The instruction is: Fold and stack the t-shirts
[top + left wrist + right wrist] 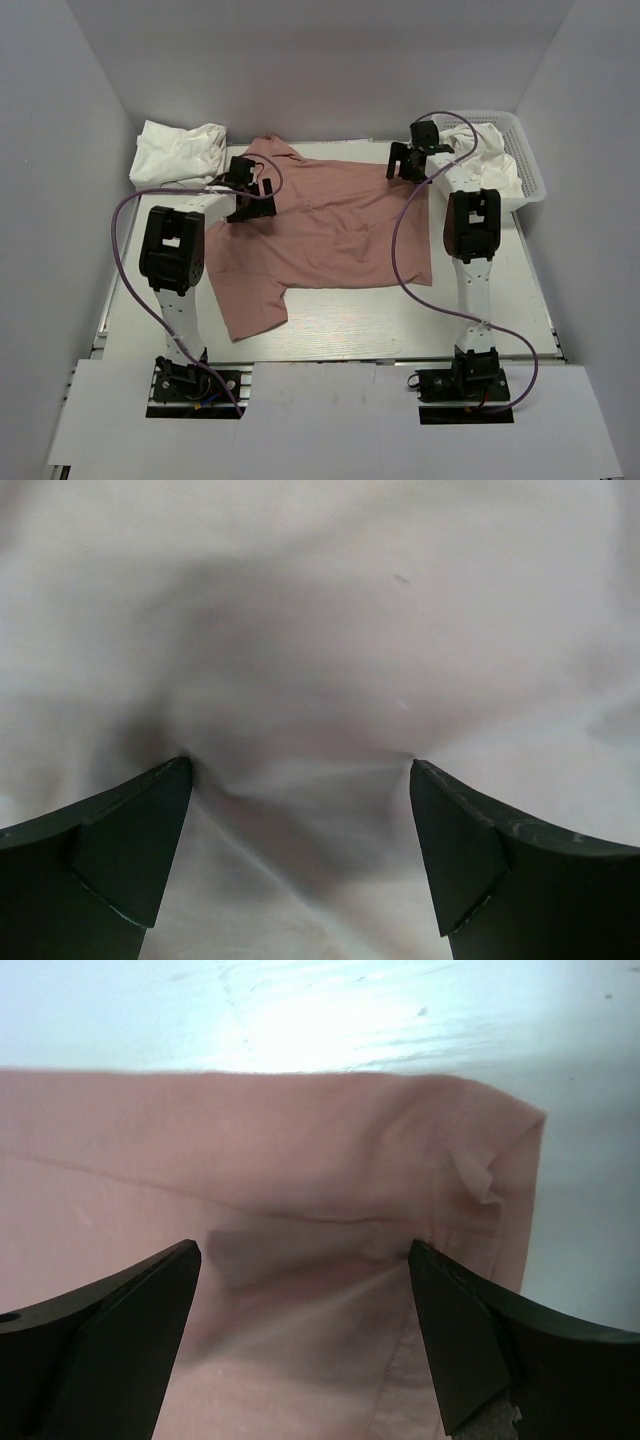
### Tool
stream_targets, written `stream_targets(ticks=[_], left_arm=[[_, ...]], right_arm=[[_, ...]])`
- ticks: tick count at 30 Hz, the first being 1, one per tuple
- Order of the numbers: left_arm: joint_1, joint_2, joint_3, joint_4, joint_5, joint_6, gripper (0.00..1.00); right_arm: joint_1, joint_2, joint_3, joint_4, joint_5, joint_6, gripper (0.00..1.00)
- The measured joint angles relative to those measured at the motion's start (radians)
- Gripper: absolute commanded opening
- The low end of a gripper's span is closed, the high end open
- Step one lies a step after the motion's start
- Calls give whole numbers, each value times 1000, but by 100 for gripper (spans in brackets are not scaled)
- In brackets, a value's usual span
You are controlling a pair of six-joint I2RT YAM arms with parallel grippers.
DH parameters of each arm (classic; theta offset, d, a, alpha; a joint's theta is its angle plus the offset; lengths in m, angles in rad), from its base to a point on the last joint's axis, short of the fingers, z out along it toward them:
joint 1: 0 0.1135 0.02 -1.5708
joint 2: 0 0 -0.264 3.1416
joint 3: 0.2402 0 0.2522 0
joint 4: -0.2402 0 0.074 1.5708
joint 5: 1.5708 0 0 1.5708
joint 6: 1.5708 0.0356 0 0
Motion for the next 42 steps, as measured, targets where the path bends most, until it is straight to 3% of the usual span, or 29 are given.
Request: stream_targets(ticks=[5, 10, 17, 21, 23, 30, 36, 42], left_arm=[[-6, -78, -24, -20, 76, -8, 100], [-10, -377, -165, -61, 65, -113, 100], [-10, -790, -559, -25, 134, -286, 100], [-18, -882, -832, -1, 224, -345, 100], [-19, -883, -898, -10, 248, -360, 100], [-19, -907, -926, 48, 262, -368, 100], [-19, -903, -932, 46, 241, -365, 100], [-11, -932, -932, -14, 153, -399, 100]], right_arm=[[39, -117, -129, 21, -16, -104, 90], [131, -430, -407, 76, -26, -97, 90], [174, -969, -1076, 222, -80, 119, 90], [152, -1133, -1371, 203, -31, 212, 90], [150, -1180, -1452, 175, -3, 244, 90], [150, -1326, -1597, 261, 11, 285, 90], [150, -1291, -1599, 345, -13, 307, 90], [144, -1236, -1596, 307, -4, 361, 90]])
